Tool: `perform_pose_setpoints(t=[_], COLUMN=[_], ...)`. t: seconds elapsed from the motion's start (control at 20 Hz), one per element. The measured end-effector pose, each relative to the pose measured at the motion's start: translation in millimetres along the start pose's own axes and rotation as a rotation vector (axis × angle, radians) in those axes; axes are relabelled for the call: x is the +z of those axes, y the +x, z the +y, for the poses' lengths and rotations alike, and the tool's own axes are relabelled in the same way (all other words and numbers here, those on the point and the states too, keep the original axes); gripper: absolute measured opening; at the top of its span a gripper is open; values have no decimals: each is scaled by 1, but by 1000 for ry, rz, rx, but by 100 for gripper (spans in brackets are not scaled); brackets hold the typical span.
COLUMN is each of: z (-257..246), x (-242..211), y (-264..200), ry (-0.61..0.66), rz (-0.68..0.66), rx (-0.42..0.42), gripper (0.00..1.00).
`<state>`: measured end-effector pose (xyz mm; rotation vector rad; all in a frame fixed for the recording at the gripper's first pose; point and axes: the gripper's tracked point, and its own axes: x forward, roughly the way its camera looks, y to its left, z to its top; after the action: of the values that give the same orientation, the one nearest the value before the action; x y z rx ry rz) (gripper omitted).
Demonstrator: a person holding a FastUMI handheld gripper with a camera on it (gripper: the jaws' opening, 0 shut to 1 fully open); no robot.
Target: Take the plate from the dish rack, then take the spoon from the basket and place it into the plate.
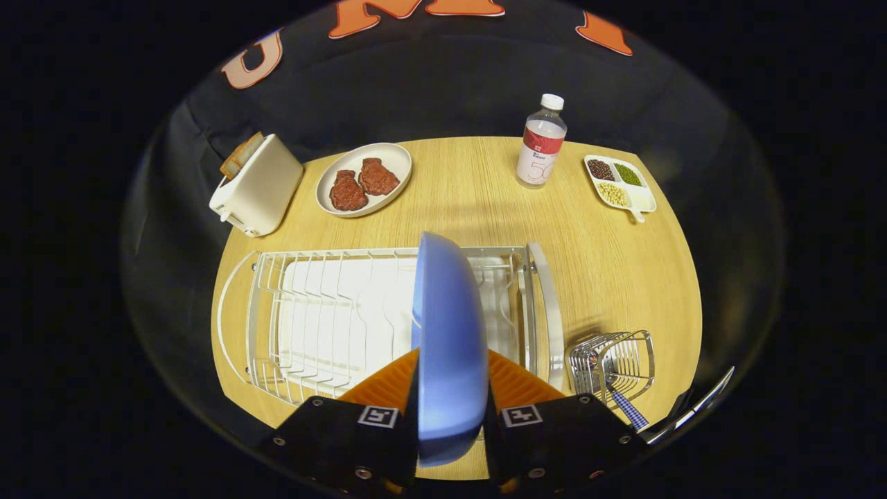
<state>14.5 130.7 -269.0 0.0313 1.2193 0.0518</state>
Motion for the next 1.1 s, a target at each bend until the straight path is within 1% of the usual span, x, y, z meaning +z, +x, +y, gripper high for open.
perform_pose_setpoints(t=[0.1,0.25,0.35,0.45,0.55,0.65,0.75,1.0,1.05,1.1], z=[1,-7,-15,-21,-14,-18,-18,-7,-10,-17], x=[3,13,19,25,21,20,8,-33,-44,-55], y=[-2,-13,-25,-40,-64,-77,-92,-120,-119,-115], ry=[-3,1,23,17,31,29,32,118,115,97], rz=[-7,-48,-77,-121,-134,-166,-162,-140,-151,-162], rx=[4,-5,-26,-27,41,62,111,349,369,363], gripper=[36,35,34,34,30,29,29,29,29,29])
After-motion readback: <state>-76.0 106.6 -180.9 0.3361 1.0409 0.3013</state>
